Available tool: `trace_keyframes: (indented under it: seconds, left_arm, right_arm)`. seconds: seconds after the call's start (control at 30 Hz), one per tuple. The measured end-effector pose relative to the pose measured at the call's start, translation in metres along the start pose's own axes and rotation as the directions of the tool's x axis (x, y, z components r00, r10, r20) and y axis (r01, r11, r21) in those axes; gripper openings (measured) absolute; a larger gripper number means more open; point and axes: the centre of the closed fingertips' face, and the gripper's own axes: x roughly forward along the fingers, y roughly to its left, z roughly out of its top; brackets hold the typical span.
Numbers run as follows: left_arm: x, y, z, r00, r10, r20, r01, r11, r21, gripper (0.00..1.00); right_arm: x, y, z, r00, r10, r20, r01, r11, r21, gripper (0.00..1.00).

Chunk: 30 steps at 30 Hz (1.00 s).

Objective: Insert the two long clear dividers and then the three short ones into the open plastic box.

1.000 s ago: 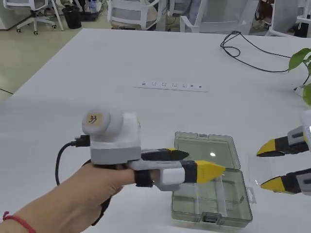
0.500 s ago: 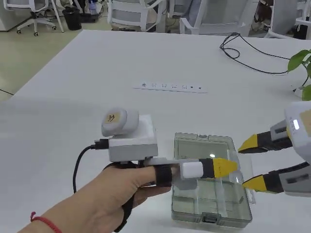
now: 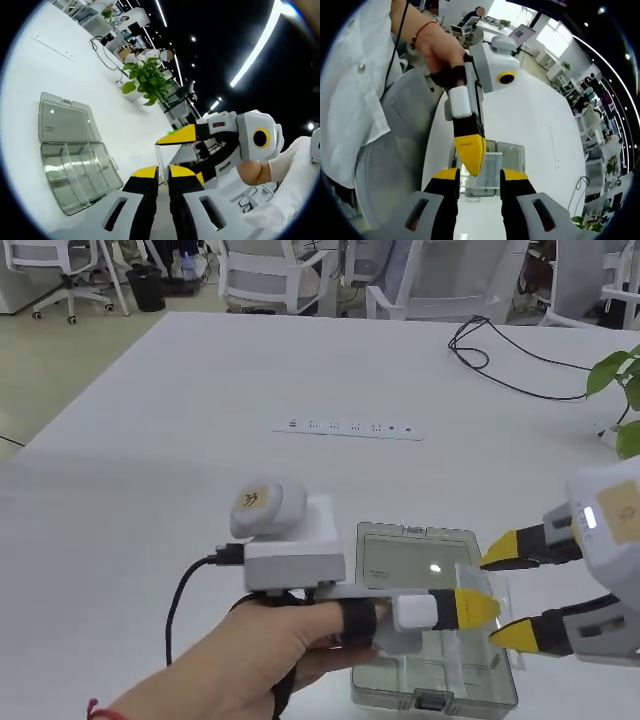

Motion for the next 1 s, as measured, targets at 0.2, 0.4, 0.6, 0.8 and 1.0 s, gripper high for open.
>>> trace_keyframes:
  seconds: [0.2,0.4,0.6,0.8,1.0]
  left_arm:
    - [0.000,0.001,-0.002,1.0000,0.008,-0.005,-0.008,1.000,0.004,0.00]
    - [0.000,0.002,-0.003,0.9998,0.017,-0.005,-0.017,1.000,-0.010,0.00]
    - [0.000,0.004,-0.002,0.9997,0.021,0.006,-0.021,1.000,-0.022,0.00]
    - [-0.005,0.009,-0.002,0.9990,0.044,-0.002,-0.044,0.998,0.052,0.00]
    - [-0.011,0.000,-0.012,0.9976,0.018,-0.067,0.008,0.929,0.369,0.00]
  right_arm:
    - [0.000,0.002,0.000,1.0000,0.003,-0.004,-0.004,1.000,-0.003,0.33]
    - [0.001,0.003,0.000,1.0000,0.005,-0.008,-0.006,1.000,-0.016,0.33]
    - [0.002,0.002,0.000,1.0000,0.003,-0.007,-0.003,1.000,-0.022,0.34]
    - [-0.007,-0.004,0.006,0.9979,0.020,0.062,-0.023,0.999,0.047,0.33]
    - [-0.016,-0.010,0.004,0.9793,0.110,0.170,-0.139,0.976,0.169,0.25]
